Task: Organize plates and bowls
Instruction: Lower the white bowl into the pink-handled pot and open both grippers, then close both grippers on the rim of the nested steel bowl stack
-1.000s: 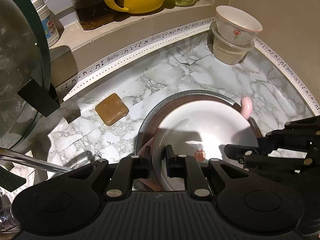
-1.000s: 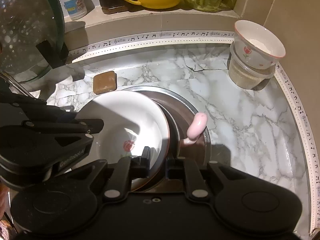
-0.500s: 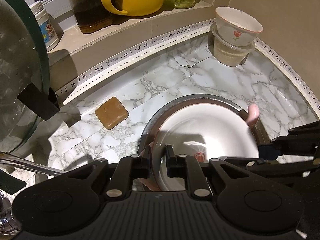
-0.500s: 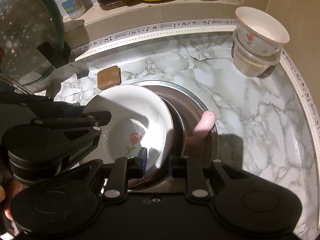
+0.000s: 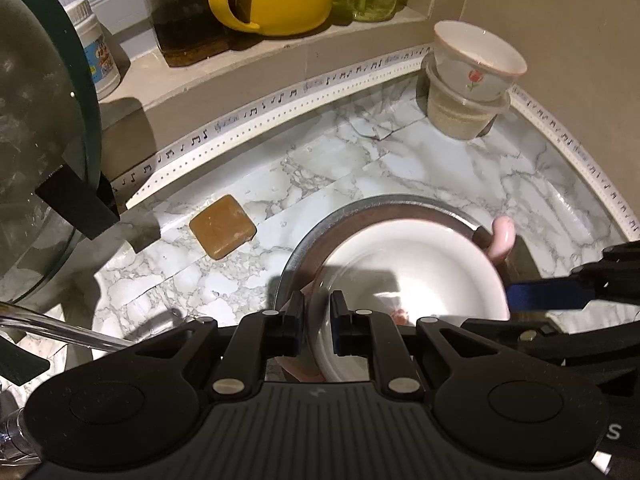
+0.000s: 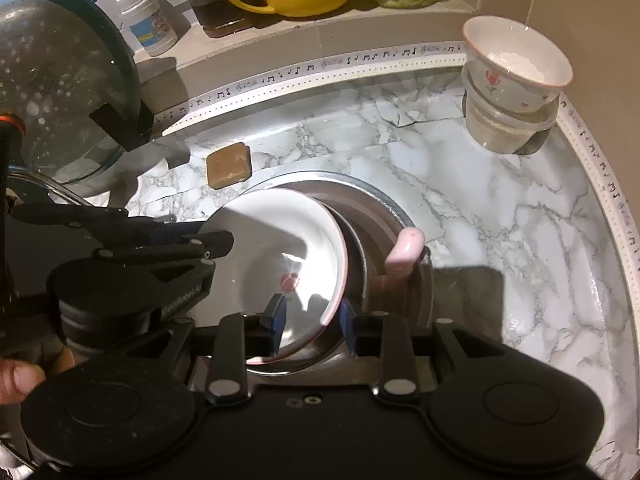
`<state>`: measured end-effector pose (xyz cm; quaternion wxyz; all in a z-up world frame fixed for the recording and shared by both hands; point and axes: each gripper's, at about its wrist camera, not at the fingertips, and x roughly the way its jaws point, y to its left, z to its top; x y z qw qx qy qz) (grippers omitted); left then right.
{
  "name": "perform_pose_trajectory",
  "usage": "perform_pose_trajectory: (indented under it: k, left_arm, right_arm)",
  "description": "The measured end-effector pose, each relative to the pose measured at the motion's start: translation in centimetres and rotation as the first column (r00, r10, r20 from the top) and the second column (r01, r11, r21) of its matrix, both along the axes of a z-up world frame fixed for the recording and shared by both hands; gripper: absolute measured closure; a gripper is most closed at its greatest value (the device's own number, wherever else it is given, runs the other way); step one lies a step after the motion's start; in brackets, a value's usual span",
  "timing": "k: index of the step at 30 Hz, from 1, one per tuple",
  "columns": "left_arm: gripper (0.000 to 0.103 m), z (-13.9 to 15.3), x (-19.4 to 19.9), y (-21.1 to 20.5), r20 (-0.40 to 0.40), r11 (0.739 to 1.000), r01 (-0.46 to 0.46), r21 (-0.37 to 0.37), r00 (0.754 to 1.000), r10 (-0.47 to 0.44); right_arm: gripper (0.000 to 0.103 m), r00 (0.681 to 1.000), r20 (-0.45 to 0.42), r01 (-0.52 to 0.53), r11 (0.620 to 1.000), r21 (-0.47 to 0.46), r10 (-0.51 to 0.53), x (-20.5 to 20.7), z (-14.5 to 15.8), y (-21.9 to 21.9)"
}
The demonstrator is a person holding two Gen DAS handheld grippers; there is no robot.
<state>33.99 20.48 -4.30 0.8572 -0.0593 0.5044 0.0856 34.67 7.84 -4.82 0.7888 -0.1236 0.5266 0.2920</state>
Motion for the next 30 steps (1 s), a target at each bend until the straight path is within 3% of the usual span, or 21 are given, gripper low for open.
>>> perform_pose_trajectory:
  k: [1, 3, 6, 10, 13, 15, 16, 17, 18, 23, 30]
  left_arm:
    - [0.09, 0.2, -0.1, 0.0, 0.004, 1.0, 0.002, -0.002, 1.0, -0.002]
    - [0.09, 0.6, -0.2, 0.1, 0.018, 1.0, 0.004, -0.01, 1.0, -0.003]
    - [0.09, 1.1, -0.6, 0.5, 0.039, 1.0, -0.004, -0.023, 0.999, 0.005]
    - [0.09, 1.4, -1.0, 1.2, 0.057, 0.999, -0.026, -0.04, 0.998, 0.028]
    - [0.09, 1.4, -1.2, 1.7, 0.059, 0.998, -0.04, -0.052, 0.997, 0.043]
    - [0.078, 1.2, -1.4, 2.0, 0.061, 0.996, -0.059, -0.064, 0.996, 0.063]
    - [0.064, 1.1, -1.4, 2.3, 0.062, 0.995, -0.071, -0.074, 0.995, 0.075]
    - [0.05, 1.0, -1.5, 2.5, 0.066, 0.993, -0.081, -0.082, 0.994, 0.086]
    - [0.046, 0.9, -1.5, 2.5, 0.075, 0.993, -0.086, -0.086, 0.993, 0.093]
    - [0.046, 0.4, -1.5, 2.7, 0.081, 0.989, -0.099, -0.11, 0.991, 0.108]
    - [0.046, -0.3, -0.9, 3.7, 0.071, 0.977, -0.136, -0.163, 0.986, 0.15]
  right_arm:
    - [0.059, 1.0, 0.016, -0.002, 1.0, -0.004, 0.002, -0.1, 0.2, -0.1]
    - [0.052, 0.999, 0.039, -0.005, 1.0, 0.001, 0.005, -0.3, 0.7, -0.4]
    - [0.051, 0.999, 0.052, -0.005, 1.0, 0.019, 0.004, -0.3, 1.4, -1.1]
    - [0.039, 0.997, 0.074, 0.009, 0.999, 0.039, -0.012, -0.2, 1.9, -2.6]
    - [0.037, 0.996, 0.085, 0.022, 0.998, 0.051, -0.026, 0.0, 2.0, -3.8]
    - [0.03, 0.996, 0.084, 0.029, 0.998, 0.061, -0.034, 0.1, 1.8, -4.7]
    - [0.029, 0.996, 0.084, 0.033, 0.997, 0.067, -0.038, 0.2, 1.7, -5.2]
    - [0.029, 0.996, 0.079, 0.035, 0.996, 0.076, -0.041, 0.2, 1.5, -5.6]
    - [0.029, 0.996, 0.074, 0.044, 0.996, 0.078, -0.049, 0.3, 1.2, -6.0]
    - [0.037, 0.995, 0.054, 0.075, 0.995, 0.062, -0.078, 1.0, -0.7, -7.3]
    - [0.065, 0.994, -0.046, 0.098, 0.992, 0.075, -0.095, 2.2, -4.2, -7.5]
